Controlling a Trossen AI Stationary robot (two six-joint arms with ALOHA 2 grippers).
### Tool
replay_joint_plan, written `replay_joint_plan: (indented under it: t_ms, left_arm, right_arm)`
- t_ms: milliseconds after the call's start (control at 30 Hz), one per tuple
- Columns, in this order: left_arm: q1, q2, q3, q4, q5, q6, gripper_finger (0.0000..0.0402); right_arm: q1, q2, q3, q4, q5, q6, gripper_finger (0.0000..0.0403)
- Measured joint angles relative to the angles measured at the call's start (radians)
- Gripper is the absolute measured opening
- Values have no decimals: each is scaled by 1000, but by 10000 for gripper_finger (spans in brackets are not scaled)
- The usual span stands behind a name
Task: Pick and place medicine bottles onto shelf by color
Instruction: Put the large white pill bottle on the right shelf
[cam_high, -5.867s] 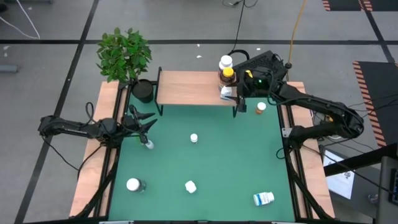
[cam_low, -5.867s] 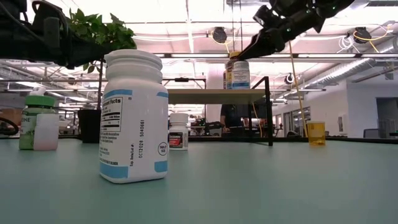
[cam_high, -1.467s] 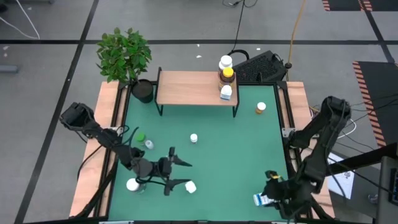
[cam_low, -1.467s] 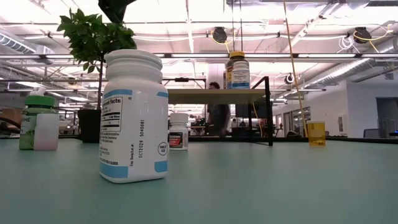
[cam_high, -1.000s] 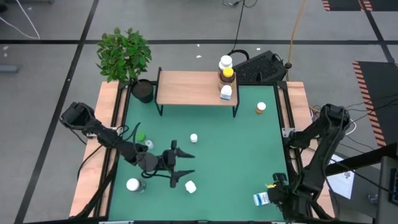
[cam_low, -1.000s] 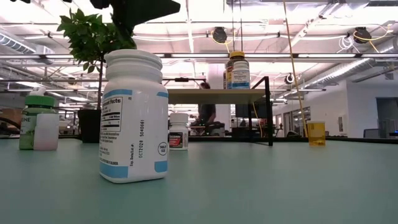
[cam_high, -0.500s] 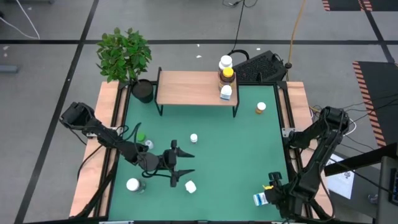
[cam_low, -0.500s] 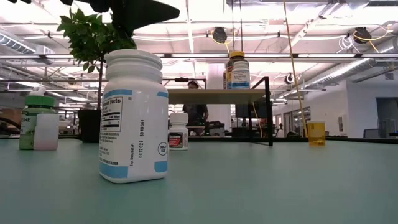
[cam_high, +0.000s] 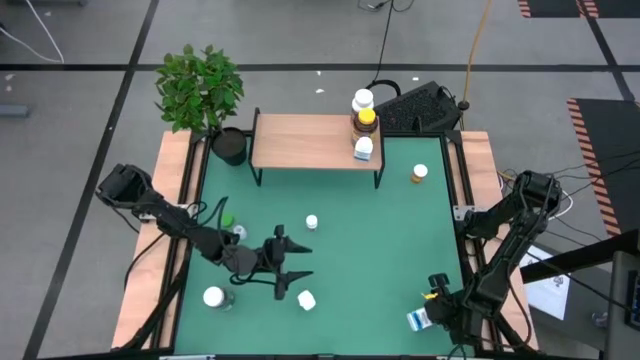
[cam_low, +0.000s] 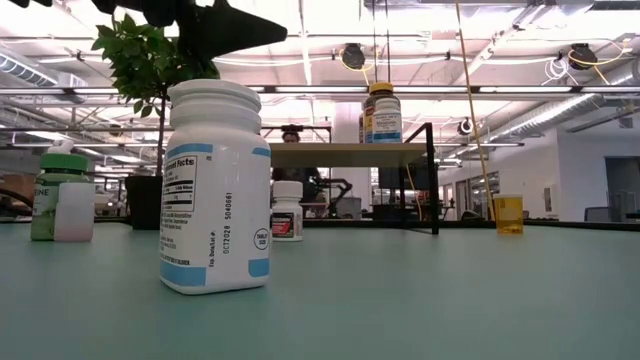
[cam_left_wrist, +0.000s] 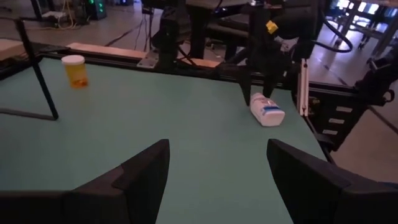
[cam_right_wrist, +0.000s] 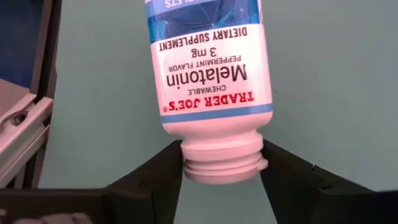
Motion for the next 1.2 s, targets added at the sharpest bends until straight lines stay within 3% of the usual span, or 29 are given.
replay_joint_plan:
  t_ms: [300, 567, 800, 967, 1100, 1200]
  left_arm:
    - [58, 3, 0, 2, 21, -131, 273]
    - [117, 159, 101, 49, 154, -137, 273]
    - [201, 256, 260, -105, 275, -154, 273]
    - [279, 257, 325, -289, 379, -244, 273]
    - [331, 257, 327, -323, 505, -259, 273]
    - [370, 257, 327, -357, 545, -294, 273]
  right_arm:
    - [-118, 4, -5, 14, 209, -371, 185]
    - [-415, 4, -5, 148, 324, -871, 182]
    - [-625, 3, -4, 372, 341, -1177, 184]
    - [-696, 3, -3, 420, 345, -1304, 185]
    - [-738, 3, -3, 475, 345, -1378, 187]
    - [-752, 3, -3, 514, 344, -1436, 186]
